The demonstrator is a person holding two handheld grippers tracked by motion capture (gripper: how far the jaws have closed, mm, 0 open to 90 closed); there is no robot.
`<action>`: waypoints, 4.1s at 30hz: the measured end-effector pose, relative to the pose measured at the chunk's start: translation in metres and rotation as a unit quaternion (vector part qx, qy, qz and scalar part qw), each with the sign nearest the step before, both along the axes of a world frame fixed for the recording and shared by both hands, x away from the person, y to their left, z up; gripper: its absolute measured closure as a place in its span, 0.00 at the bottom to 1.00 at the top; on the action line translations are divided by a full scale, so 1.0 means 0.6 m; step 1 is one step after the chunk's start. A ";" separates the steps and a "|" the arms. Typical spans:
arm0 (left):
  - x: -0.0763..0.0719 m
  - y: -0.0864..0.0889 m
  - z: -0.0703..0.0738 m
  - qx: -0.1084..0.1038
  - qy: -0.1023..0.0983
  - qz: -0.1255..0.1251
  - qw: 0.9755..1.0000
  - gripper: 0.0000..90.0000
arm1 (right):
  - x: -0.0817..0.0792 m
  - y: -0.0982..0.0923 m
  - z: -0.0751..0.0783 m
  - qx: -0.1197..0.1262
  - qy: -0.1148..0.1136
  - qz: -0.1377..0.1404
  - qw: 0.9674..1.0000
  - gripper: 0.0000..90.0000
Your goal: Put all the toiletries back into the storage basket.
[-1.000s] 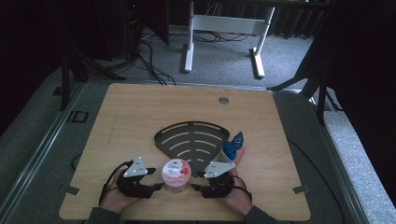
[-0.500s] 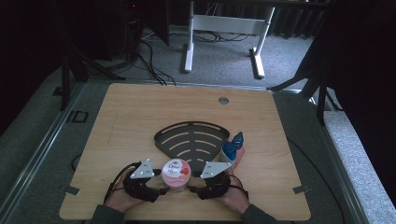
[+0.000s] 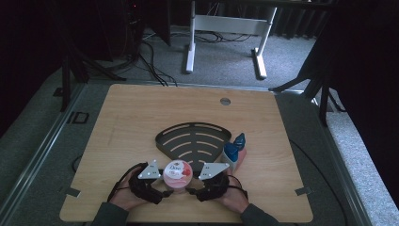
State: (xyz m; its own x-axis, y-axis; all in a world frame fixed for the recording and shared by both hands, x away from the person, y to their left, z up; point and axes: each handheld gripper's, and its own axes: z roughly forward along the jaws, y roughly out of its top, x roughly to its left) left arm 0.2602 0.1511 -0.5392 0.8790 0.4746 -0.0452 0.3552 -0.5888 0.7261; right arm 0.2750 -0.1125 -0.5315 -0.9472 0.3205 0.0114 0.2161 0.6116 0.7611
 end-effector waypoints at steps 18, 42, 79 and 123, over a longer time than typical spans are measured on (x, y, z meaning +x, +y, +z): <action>0.000 -0.003 0.009 -0.002 -0.028 -0.009 1.000 0.18 | 0.007 0.001 -0.001 0.000 -0.007 0.012 1.000 0.35; 0.000 -0.018 0.017 0.026 -0.026 -0.011 0.999 0.15 | 0.012 0.006 -0.001 -0.006 -0.016 0.028 0.999 0.26; 0.019 0.020 0.073 0.033 -0.053 0.013 0.998 0.14 | 0.045 0.046 0.047 0.008 -0.043 0.042 0.998 0.26; 0.072 0.050 0.095 0.066 -0.098 0.038 0.992 0.12 | 0.101 0.100 0.061 0.005 -0.059 0.015 0.998 0.26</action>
State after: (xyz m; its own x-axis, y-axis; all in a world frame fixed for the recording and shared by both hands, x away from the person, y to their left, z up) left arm 0.3034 0.1812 -0.4819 0.8260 0.5309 0.1893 0.2629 -0.6599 0.7039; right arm 0.3358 -0.0526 -0.4950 -0.9513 0.2928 -0.0966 0.1073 0.6082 0.7865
